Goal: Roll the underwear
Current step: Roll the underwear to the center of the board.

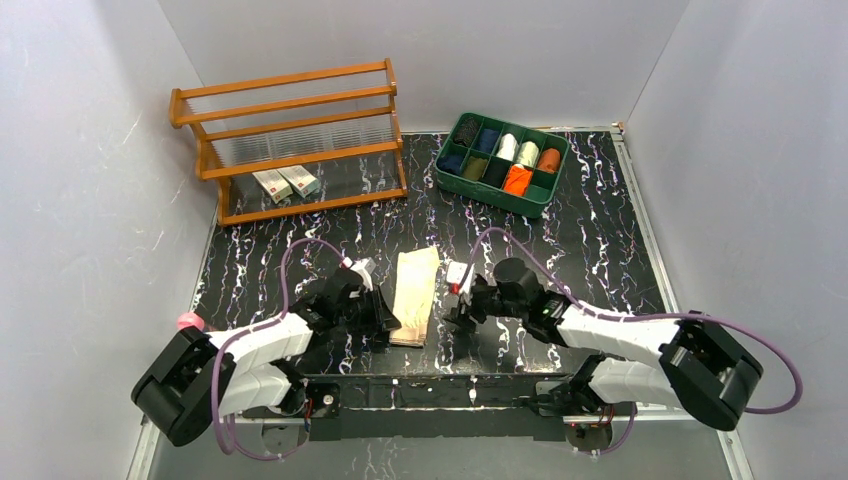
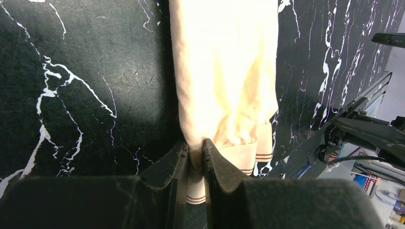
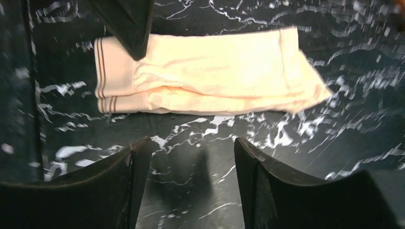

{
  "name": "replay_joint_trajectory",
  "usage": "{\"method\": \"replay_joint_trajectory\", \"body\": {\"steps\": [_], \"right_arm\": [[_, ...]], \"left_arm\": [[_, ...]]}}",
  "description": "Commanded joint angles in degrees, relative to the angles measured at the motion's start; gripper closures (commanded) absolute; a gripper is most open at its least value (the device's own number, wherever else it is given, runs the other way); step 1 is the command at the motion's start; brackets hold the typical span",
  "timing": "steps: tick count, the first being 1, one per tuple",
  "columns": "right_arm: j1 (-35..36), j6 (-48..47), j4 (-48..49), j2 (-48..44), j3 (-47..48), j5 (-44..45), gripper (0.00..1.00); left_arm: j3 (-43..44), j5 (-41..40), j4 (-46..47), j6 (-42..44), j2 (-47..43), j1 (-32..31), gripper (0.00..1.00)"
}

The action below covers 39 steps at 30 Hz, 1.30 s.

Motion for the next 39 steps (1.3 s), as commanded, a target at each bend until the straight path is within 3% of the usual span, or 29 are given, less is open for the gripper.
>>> {"method": "replay_joint_trajectory", "body": {"steps": [1,11,19,39], "right_arm": [[3.63,-29.58,4.11,4.55,0.73,-3.50,0.31],[15.29,-41.17,9.97,11.56,-1.10,5.80,0.34],[18.16,-43.01,17.61,15.81,-2.75,7.64,0.40],[21.31,-43.15,20.07,19.75,-3.83,8.10,0.52]], "left_arm": [[0.95,1.77,-4.85,3.58,1.75,0.86,0.94],[4.07,4.06,-8.22,4.88,3.24,2.21,0.92],[2.37,6.21,-2.89,3.25,7.17,2.63,0.90],[2.05,6.29,-3.34,3.36,7.52,2.81,0.89]]}}
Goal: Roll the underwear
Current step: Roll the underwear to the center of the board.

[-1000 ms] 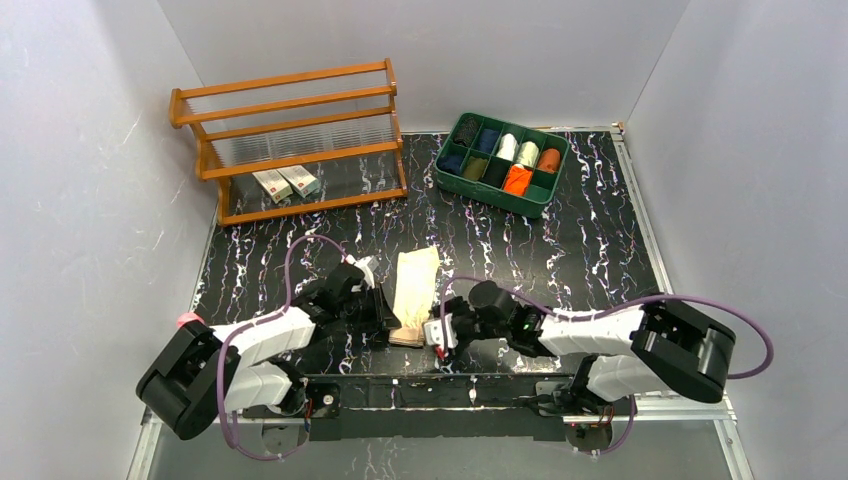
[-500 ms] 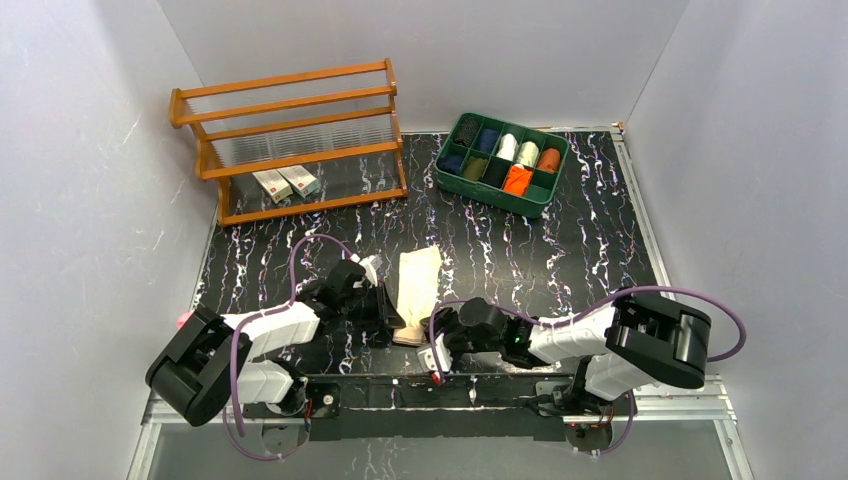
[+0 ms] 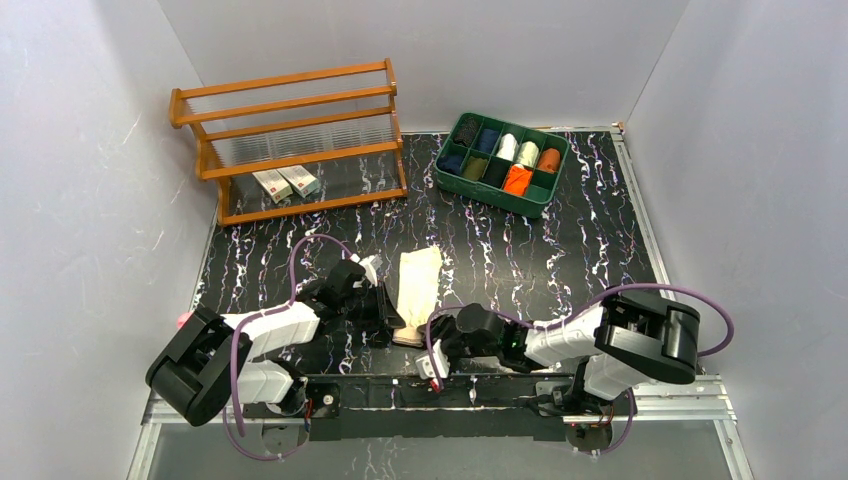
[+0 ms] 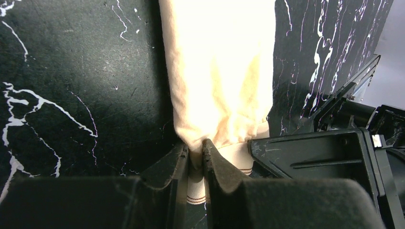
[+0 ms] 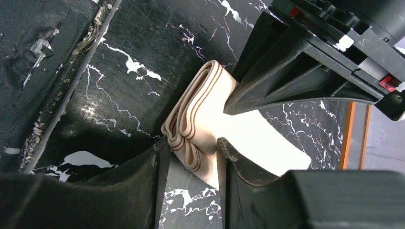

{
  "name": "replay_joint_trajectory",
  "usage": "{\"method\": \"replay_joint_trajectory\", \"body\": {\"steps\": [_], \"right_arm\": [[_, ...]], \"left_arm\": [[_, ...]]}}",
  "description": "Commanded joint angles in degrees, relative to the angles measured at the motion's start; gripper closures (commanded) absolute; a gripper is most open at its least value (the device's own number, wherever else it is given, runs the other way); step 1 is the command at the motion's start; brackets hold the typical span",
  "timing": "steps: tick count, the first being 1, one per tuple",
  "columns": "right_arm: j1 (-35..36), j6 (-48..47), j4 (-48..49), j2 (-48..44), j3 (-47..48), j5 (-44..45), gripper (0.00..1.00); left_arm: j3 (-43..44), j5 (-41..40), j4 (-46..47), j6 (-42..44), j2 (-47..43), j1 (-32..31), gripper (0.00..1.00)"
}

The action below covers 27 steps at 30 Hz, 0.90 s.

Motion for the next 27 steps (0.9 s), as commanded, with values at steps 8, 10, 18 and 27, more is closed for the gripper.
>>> {"method": "replay_joint_trajectory", "body": {"steps": [8,10,18,27], "right_arm": [[0.97,0.41,4.08,0.96,-1.87,2.26,0.77],[1.00,2.87,4.23,0.14,-1.79,1.87,0.82],[0.15,16.71,4.98,0.51,-0.88,-0.52,0.99],[-4.06,34.67,11.47,4.05,0.06,-9.44,0.99]], "left_arm": [[-1.57,-2.84,-4.83,1.19,-0.22,0.45,0.89],[-1.62,-3.27,-4.71,0.79,-0.29,0.71,0.89],[-2.07,-4.17,-4.90,-1.71,-2.26,1.08,0.69],[-0.71,-9.44,-11.60,-3.85,-8.81,1.33,0.38]]}}
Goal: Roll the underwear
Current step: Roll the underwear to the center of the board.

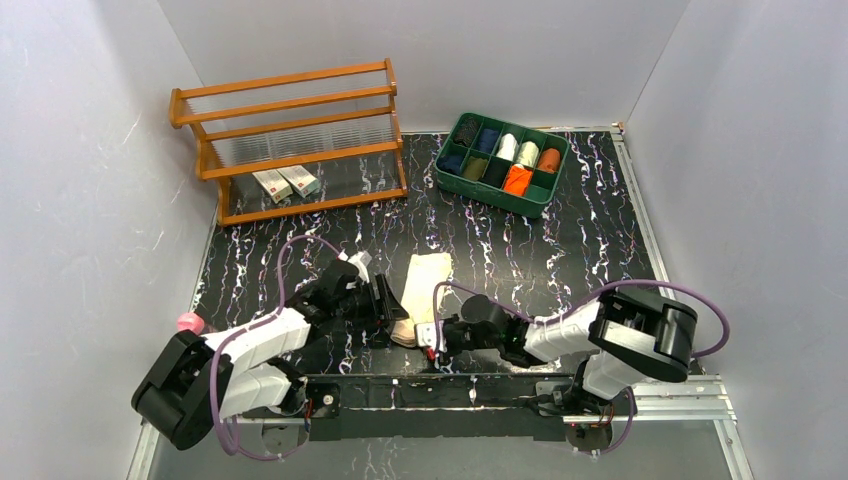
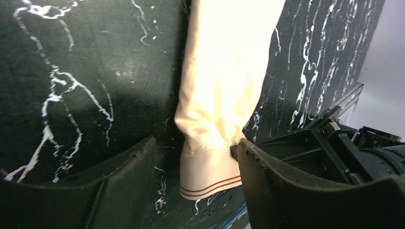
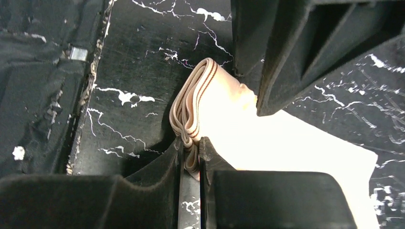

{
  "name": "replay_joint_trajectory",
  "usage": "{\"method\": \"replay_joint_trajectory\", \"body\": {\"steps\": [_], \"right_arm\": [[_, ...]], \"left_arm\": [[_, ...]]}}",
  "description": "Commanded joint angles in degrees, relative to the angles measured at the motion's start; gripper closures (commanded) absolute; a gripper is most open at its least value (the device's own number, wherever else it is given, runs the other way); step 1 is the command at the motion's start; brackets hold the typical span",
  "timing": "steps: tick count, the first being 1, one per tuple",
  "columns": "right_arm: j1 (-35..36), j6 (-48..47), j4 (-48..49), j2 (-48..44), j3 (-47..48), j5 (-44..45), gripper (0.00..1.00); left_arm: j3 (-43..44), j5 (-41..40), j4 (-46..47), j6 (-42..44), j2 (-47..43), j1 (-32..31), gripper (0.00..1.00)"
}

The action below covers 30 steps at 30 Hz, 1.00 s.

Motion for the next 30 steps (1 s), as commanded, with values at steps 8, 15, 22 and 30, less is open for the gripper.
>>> {"method": "replay_joint_trajectory", "body": {"steps": [8,15,22,30], "right_arm": [[-2.79,19.60,4.98,2.77,2.75,-1.93,0.99],[-5.08,19.03,9.73,8.21,2.63,-10.01,0.99],[-3.70,19.82,11.87,6.16,-0.30,-7.75,0.99],[-0.80,15.29,15.02,11.56,-2.10,-3.57,0.99]], "left_arm": [[-2.04,-5.29,-9.04,-1.32,-3.88,0.59,0.31],[-10.55,-2.75,2.37,-15.57,-7.25,0.73,0.26],[-11.82,-1.97,-4.72,-18.35,-13.53,0.73,0.30],[-13.79,-1.61,-1.09,-12.04,-12.03,0.73,0.38]]}}
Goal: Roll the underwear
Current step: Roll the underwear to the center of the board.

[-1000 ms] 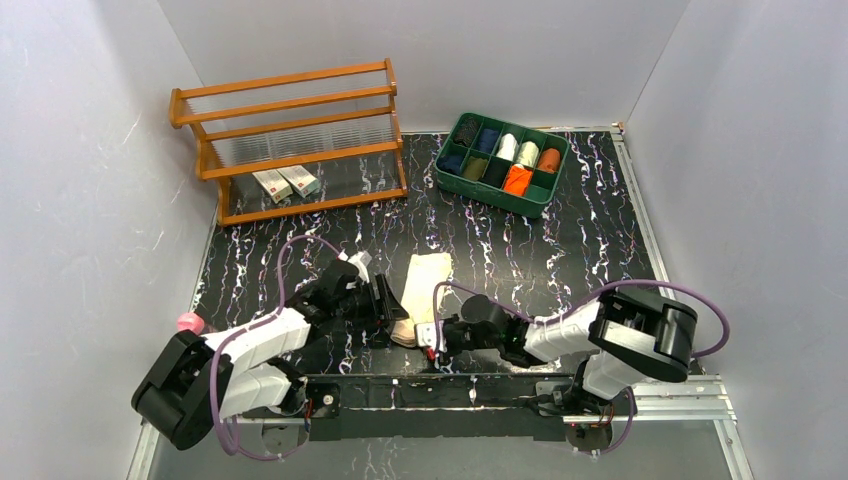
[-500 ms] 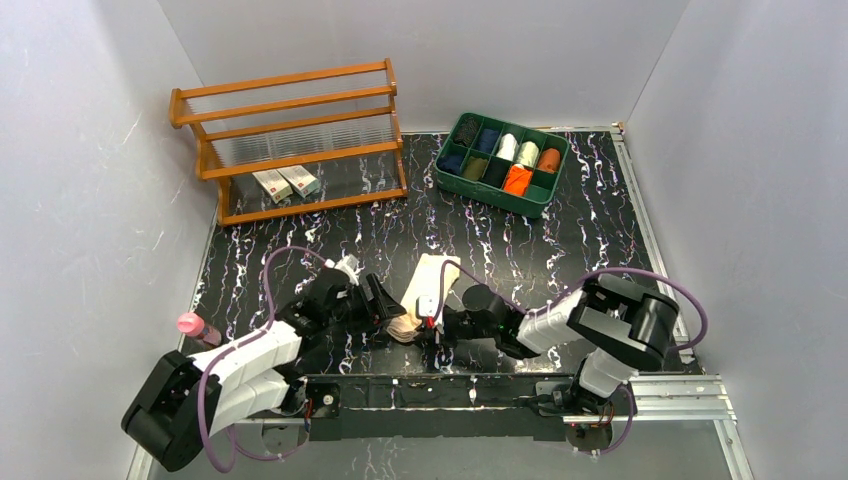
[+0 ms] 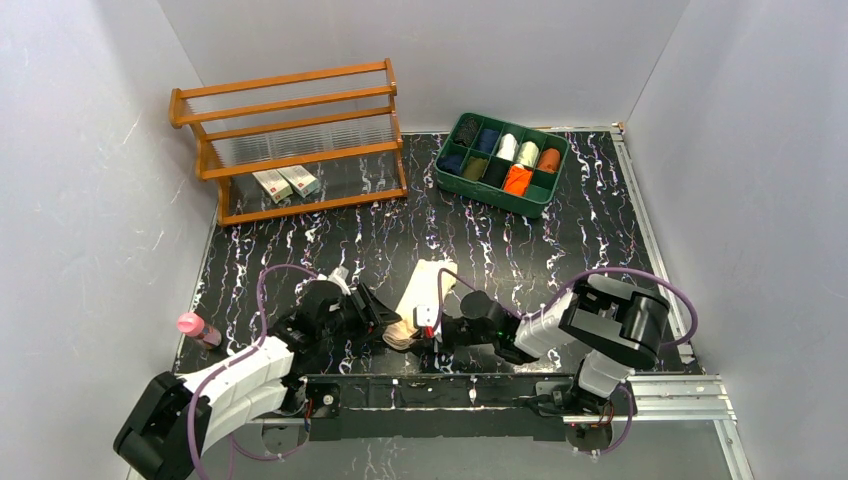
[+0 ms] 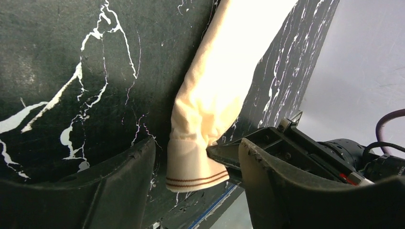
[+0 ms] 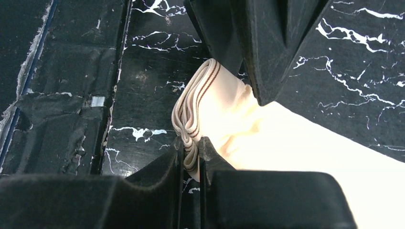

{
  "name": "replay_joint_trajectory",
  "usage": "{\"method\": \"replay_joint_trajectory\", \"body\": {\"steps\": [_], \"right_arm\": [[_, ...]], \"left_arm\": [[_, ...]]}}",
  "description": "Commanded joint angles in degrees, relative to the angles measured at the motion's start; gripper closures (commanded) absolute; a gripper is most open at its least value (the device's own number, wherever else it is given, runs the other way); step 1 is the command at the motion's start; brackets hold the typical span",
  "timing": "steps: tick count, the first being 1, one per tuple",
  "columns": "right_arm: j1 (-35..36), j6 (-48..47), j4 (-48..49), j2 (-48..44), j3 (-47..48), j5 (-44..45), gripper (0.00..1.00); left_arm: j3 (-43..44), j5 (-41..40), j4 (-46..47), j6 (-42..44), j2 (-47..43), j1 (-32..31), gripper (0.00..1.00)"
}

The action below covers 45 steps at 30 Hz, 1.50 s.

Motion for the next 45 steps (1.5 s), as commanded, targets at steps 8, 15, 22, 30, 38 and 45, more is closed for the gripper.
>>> {"method": "replay_joint_trajectory", "body": {"steps": [8,15,22,30,38,45], "right_arm": [[4.54,-4.94,7.58,6.88,-3.41,8.82,0.99],[6.57,-5.49,12.50,6.38,-6.08,11.14,0.73],[7.00,-0.39,14.59,-6.34,-11.42,8.94,0.01],[6.98,11.77,-6.00,-25.78,-8.21,23.01,0.01],[6.92,3.01,0.68,-19.25,-6.90,22.24,0.16],[7.74,-13.99,7.33,-11.53,-8.46,13.64,0.24]], "left_arm": [[-2.28,3.21,-4.21,8.17,5.85,-0.01,0.62],[-2.55,1.85,-6.42,9.17,3.87,-0.01,0.97],[-1.84,-2.27,-10.66,4.92,-2.98,-0.01,1.00],[-0.44,-4.49,-10.54,2.12,-2.24,0.01,1.00],[-2.07,-5.52,-6.34,-6.24,-3.74,-0.01,1.00],[1.12,1.71,-2.91,-0.53,1.62,-0.42,1.00]]}}
